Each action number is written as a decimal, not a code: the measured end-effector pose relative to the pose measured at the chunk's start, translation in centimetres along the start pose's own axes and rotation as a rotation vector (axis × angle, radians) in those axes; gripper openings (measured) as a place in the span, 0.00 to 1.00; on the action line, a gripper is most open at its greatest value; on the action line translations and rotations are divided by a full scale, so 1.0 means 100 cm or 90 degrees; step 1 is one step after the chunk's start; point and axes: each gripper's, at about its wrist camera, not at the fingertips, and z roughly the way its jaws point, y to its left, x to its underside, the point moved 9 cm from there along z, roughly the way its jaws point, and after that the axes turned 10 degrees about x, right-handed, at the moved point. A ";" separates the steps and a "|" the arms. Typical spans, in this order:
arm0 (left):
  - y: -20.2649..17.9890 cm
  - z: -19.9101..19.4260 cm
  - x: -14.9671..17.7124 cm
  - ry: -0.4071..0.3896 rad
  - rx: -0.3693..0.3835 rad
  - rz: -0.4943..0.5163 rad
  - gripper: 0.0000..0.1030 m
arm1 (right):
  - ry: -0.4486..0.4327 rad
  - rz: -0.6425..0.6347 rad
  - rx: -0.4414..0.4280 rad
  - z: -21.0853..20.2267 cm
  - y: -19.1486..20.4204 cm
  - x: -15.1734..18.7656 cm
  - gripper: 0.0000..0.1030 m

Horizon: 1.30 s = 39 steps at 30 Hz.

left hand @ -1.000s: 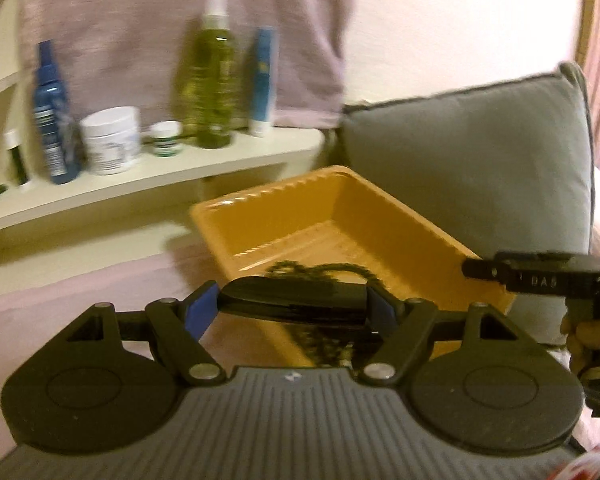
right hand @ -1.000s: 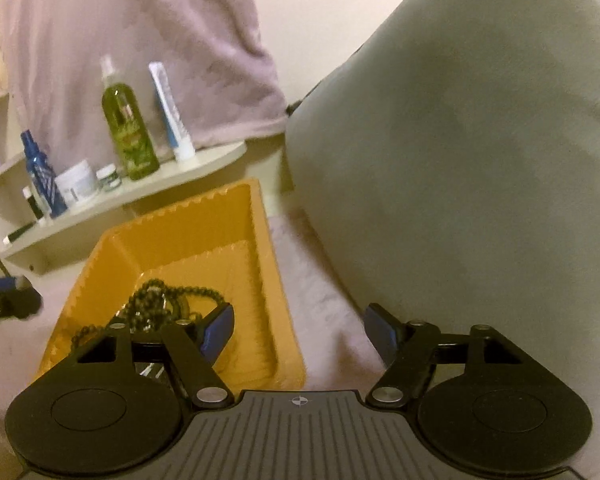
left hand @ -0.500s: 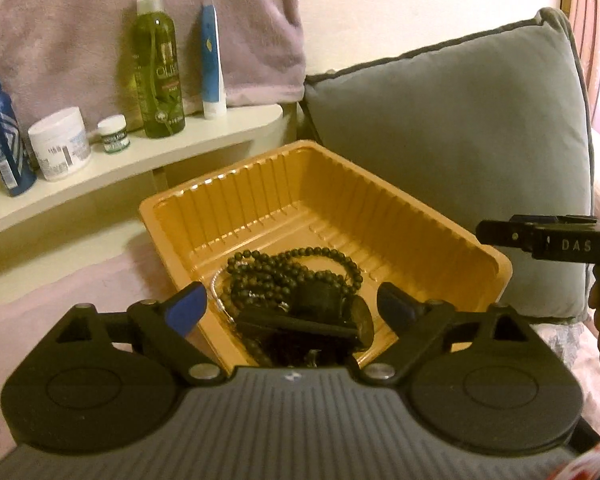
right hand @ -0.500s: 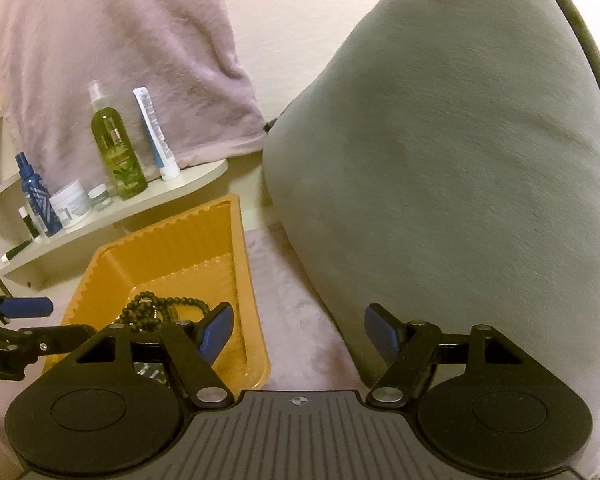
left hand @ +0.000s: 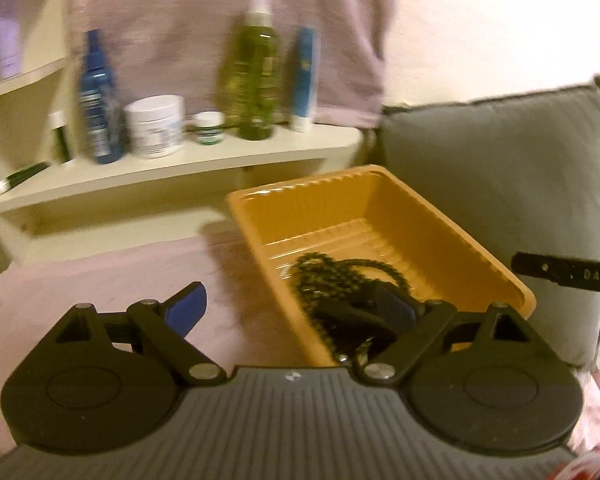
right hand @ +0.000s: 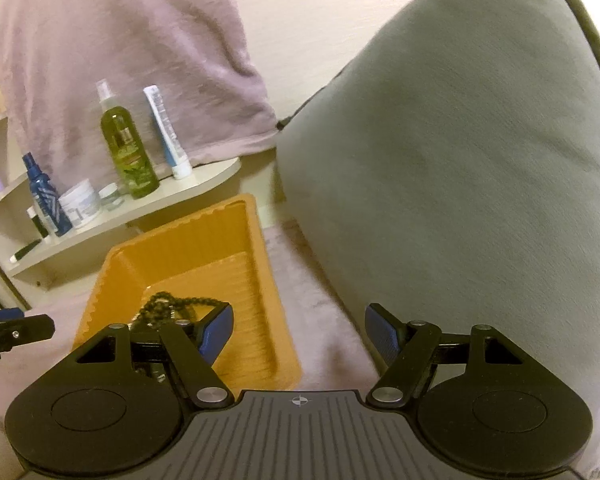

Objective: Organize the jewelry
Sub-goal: 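Drop the black case into the tray with the left tool while the right tool lowers the tray, then set the orange tray flat on the towel and withdraw the right tool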

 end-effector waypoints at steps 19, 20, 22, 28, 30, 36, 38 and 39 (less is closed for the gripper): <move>0.036 -0.101 0.055 0.013 -0.097 -0.150 1.00 | 0.093 -0.129 -0.085 -0.065 0.108 0.038 0.90; 0.037 -0.106 0.057 0.013 -0.102 -0.157 1.00 | 0.097 -0.131 -0.082 -0.067 0.110 0.041 0.90; 0.038 -0.115 0.063 0.019 -0.108 -0.164 0.99 | 0.106 -0.135 -0.081 -0.070 0.114 0.048 0.90; 0.034 -0.131 0.077 0.038 -0.123 -0.169 0.99 | 0.129 -0.147 -0.083 -0.081 0.120 0.065 0.90; 0.030 -0.133 0.080 0.044 -0.125 -0.168 0.99 | 0.134 -0.150 -0.081 -0.083 0.121 0.069 0.90; 0.022 -0.140 0.088 0.056 -0.130 -0.171 0.99 | 0.143 -0.163 -0.073 -0.090 0.122 0.077 0.90; 0.022 -0.142 0.089 0.058 -0.135 -0.173 0.99 | 0.144 -0.162 -0.069 -0.090 0.122 0.077 0.90; 0.021 -0.143 0.089 0.058 -0.137 -0.172 0.99 | 0.145 -0.163 -0.069 -0.090 0.122 0.077 0.90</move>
